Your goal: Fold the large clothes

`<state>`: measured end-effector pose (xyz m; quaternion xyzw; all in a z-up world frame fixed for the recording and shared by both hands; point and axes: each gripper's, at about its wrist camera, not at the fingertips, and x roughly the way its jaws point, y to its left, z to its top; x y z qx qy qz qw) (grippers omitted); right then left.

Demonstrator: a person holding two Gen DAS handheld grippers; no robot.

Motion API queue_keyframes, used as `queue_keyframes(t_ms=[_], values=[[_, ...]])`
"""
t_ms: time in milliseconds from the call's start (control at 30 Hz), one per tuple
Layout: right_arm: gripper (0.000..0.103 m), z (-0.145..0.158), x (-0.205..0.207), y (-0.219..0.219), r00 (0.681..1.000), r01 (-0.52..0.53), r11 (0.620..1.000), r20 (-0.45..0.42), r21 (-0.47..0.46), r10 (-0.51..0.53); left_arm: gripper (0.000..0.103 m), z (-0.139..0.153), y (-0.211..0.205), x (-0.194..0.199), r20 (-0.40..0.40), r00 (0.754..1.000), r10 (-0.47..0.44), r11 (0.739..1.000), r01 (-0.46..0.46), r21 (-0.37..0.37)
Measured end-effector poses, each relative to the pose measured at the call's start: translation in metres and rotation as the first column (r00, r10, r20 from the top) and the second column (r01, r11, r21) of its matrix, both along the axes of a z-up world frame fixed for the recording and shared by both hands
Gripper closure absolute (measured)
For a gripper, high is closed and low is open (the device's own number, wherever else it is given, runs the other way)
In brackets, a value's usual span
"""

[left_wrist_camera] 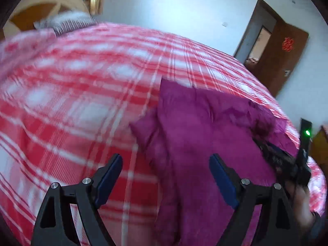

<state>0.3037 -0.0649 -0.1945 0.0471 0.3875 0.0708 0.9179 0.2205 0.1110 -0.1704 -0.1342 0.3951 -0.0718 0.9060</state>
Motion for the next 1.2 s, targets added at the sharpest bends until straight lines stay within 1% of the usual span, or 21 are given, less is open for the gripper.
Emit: queue_keyframes(t_ms=[33, 133, 167, 267, 300, 333, 367, 400, 500, 533, 600, 667, 700, 733, 800, 833, 867, 900, 967, 1100, 1200], values=[[0.011, 0.0, 0.0, 0.0, 1.0, 0.0, 1.0, 0.001, -0.001, 0.0, 0.016, -0.006, 0.003, -0.002, -0.007, 1.0, -0.004, 1.0, 0.004, -0.017], [0.011, 0.001, -0.002, 0.003, 1.0, 0.001, 1.0, 0.005, -0.01, -0.001, 0.016, -0.025, 0.005, -0.004, -0.028, 0.999, -0.034, 0.994, 0.031, -0.106], [0.011, 0.001, -0.002, 0.003, 1.0, 0.001, 1.0, 0.007, -0.01, -0.001, 0.016, -0.03, 0.002, -0.004, -0.018, 0.999, -0.032, 0.992, 0.029, -0.123], [0.011, 0.002, -0.003, 0.003, 1.0, 0.0, 1.0, 0.014, -0.006, 0.0, 0.017, -0.029, -0.006, -0.005, 0.024, 0.998, -0.056, 0.99, 0.059, -0.126], [0.011, 0.002, -0.003, 0.003, 1.0, -0.001, 1.0, 0.016, -0.003, 0.001, 0.022, -0.03, -0.009, -0.004, 0.028, 0.997, -0.073, 0.988, 0.076, -0.131], [0.011, 0.002, -0.004, 0.002, 1.0, -0.003, 1.0, 0.017, 0.002, 0.003, 0.045, -0.03, -0.014, -0.002, 0.033, 0.995, -0.099, 0.985, 0.102, -0.141], [0.011, 0.002, -0.004, 0.001, 1.0, -0.006, 1.0, 0.018, 0.008, 0.005, 0.056, -0.032, -0.017, 0.002, 0.026, 0.991, -0.133, 0.978, 0.136, -0.158], [0.009, 0.004, -0.004, 0.0, 1.0, -0.017, 1.0, 0.014, 0.017, 0.016, 0.059, -0.033, -0.019, 0.004, 0.012, 0.989, -0.147, 0.974, 0.147, -0.17], [0.008, 0.018, -0.009, -0.004, 0.997, -0.069, 0.997, -0.018, 0.04, 0.07, 0.064, -0.033, -0.02, 0.001, 0.026, 0.988, -0.153, 0.976, 0.155, -0.155], [0.008, 0.026, -0.016, -0.007, 0.997, -0.078, 0.996, -0.005, 0.052, 0.079, 0.066, -0.033, -0.018, 0.001, 0.026, 0.987, -0.156, 0.974, 0.158, -0.165], [0.008, 0.047, -0.038, -0.015, 0.993, -0.105, 0.992, 0.064, 0.068, 0.101, 0.071, -0.034, -0.01, -0.001, 0.032, 0.987, -0.157, 0.963, 0.16, -0.215], [0.007, 0.059, -0.052, -0.016, 0.987, -0.138, 0.99, 0.09, 0.032, 0.134, 0.076, -0.035, -0.001, -0.003, 0.043, 0.987, -0.158, 0.948, 0.163, -0.272], [0.006, 0.06, -0.056, -0.014, 0.985, -0.154, 0.988, 0.086, 0.015, 0.153, 0.078, -0.034, 0.002, -0.005, 0.052, 0.986, -0.16, 0.942, 0.168, -0.292], [0.006, 0.055, -0.056, -0.008, 0.984, -0.17, 0.985, 0.058, -0.014, 0.171, 0.08, -0.032, 0.003, -0.006, 0.06, 0.985, -0.162, 0.938, 0.172, -0.302], [0.006, 0.035, -0.048, 0.007, 0.981, -0.191, 0.974, -0.032, -0.119, 0.189, 0.083, -0.023, 0.004, -0.012, 0.104, 0.978, -0.183, 0.914, 0.208, -0.348], [0.003, 0.02, -0.043, 0.014, 0.979, -0.201, 0.962, -0.079, -0.187, 0.19, 0.084, -0.018, 0.004, -0.015, 0.121, 0.974, -0.19, 0.907, 0.221, -0.359], [0.0, 0.01, -0.043, 0.016, 0.98, -0.199, 0.957, -0.067, -0.213, 0.189, 0.084, -0.009, 0.004, -0.019, 0.143, 0.969, -0.202, 0.896, 0.241, -0.372], [0.0, 0.007, -0.043, 0.013, 0.982, -0.191, 0.96, -0.039, -0.204, 0.187, 0.084, 0.002, 0.001, -0.022, 0.165, 0.962, -0.218, 0.881, 0.267, -0.392], [0.0, 0.004, -0.042, 0.005, 0.983, -0.181, 0.971, -0.04, -0.159, 0.177, 0.084, 0.02, -0.005, -0.027, 0.189, 0.953, -0.235, 0.858, 0.295, -0.42], [0.0, 0.003, -0.041, 0.005, 0.978, -0.208, 0.964, -0.053, -0.166, 0.201, 0.084, 0.059, -0.031, -0.024, 0.241, 0.936, -0.257, 0.803, 0.346, -0.486], [0.0, 0.003, -0.034, 0.001, 0.968, -0.245, 0.959, -0.081, -0.143, 0.235, 0.084, 0.089, -0.062, -0.021, 0.273, 0.917, -0.292, 0.788, 0.393, -0.474]])
